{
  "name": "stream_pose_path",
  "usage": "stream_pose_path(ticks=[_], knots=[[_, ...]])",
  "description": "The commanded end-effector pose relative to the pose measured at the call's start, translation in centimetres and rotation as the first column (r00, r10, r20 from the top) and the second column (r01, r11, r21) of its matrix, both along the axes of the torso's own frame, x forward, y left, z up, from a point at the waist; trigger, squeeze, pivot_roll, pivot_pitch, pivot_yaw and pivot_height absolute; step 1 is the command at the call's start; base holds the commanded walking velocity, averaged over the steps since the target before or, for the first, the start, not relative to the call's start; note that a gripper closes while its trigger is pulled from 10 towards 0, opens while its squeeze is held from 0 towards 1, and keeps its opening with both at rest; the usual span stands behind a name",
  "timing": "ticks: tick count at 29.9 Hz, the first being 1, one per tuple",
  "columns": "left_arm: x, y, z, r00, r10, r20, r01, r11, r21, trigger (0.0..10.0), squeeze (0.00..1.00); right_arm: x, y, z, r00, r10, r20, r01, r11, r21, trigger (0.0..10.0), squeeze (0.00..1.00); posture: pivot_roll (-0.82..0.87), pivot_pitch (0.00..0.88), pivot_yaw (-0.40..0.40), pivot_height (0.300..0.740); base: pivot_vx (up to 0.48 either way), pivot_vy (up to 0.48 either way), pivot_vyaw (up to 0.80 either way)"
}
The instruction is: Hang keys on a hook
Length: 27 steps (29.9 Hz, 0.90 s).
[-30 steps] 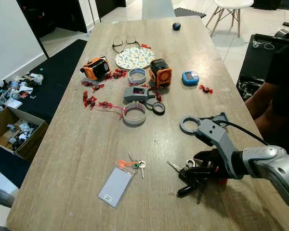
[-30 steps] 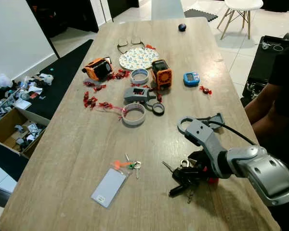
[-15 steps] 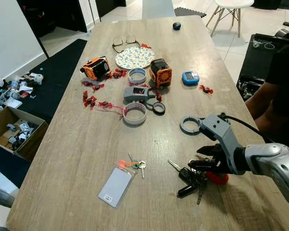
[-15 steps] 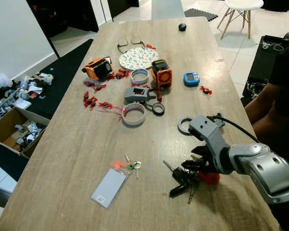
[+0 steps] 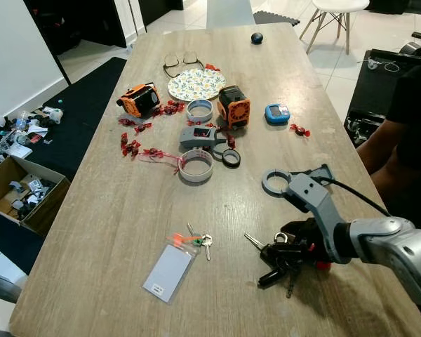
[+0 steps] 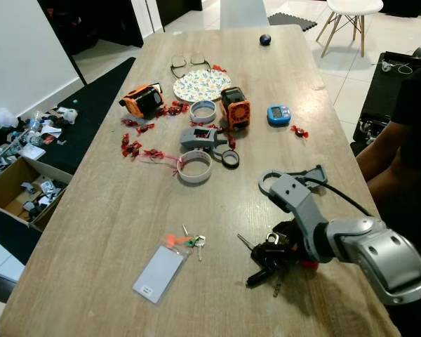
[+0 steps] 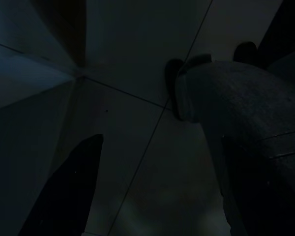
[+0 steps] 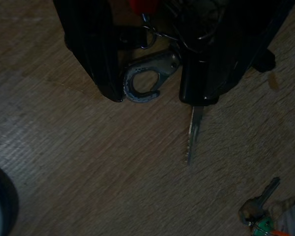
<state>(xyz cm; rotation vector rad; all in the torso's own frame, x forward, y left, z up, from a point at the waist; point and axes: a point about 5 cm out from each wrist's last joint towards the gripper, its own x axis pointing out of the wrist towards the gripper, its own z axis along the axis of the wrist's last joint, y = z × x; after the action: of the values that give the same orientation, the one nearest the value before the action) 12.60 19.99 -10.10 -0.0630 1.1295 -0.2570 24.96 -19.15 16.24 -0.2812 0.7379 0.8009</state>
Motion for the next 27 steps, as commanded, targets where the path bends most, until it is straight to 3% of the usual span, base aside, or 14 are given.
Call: stream_pose_path(ticks=[1,6,12,15,23,27], knots=[[-1.5,0.0,-0.4,0.998,-0.020,-0.056,0.019,1.000,-0.010,10.0,0.00,-0.1,0.1,-0.1,1.000,-0.012,-0.014,0.012,1.000,0.009,10.0,0.00,-0.15,0.131,0.108,0.740,0.000,0.000,0.00],[-1.4,0.0,-0.4,0.998,-0.020,-0.055,0.020,1.000,-0.012,10.0,0.00,-0.1,-0.5,-0.3,0.998,-0.048,-0.029,0.048,0.999,0.014,10.0,0.00,-0.15,0.131,0.108,0.740,0.000,0.000,0.00],[-1.5,0.0,-0.4,0.998,-0.023,-0.058,0.022,1.000,-0.013,10.0,0.00,-0.1,-2.7,-0.6,0.991,-0.133,-0.028,0.132,0.990,-0.055,10.0,0.00,-0.15,0.130,0.105,0.740,0.000,0.000,0.00],[-1.6,0.0,-0.5,0.998,-0.023,-0.059,0.023,1.000,-0.014,10.0,0.00,-0.1,-2.9,-0.5,0.988,-0.154,-0.026,0.153,0.987,-0.049,10.0,0.00,-0.15,0.137,0.107,0.740,0.000,0.000,0.00],[-1.6,-0.1,-0.5,0.998,-0.019,-0.058,0.018,1.000,-0.017,10.0,0.00,-0.2,-2.1,-0.3,0.984,-0.173,-0.033,0.174,0.984,0.027,10.0,0.00,-0.15,0.143,0.105,0.740,0.000,0.000,0.00],[-1.5,-0.1,-0.4,0.998,-0.021,-0.058,0.020,1.000,-0.017,10.0,0.00,0.5,-1.3,-0.2,0.973,-0.226,-0.057,0.232,0.958,0.168,10.0,0.00,-0.16,0.144,0.106,0.740,0.000,0.000,0.00]])
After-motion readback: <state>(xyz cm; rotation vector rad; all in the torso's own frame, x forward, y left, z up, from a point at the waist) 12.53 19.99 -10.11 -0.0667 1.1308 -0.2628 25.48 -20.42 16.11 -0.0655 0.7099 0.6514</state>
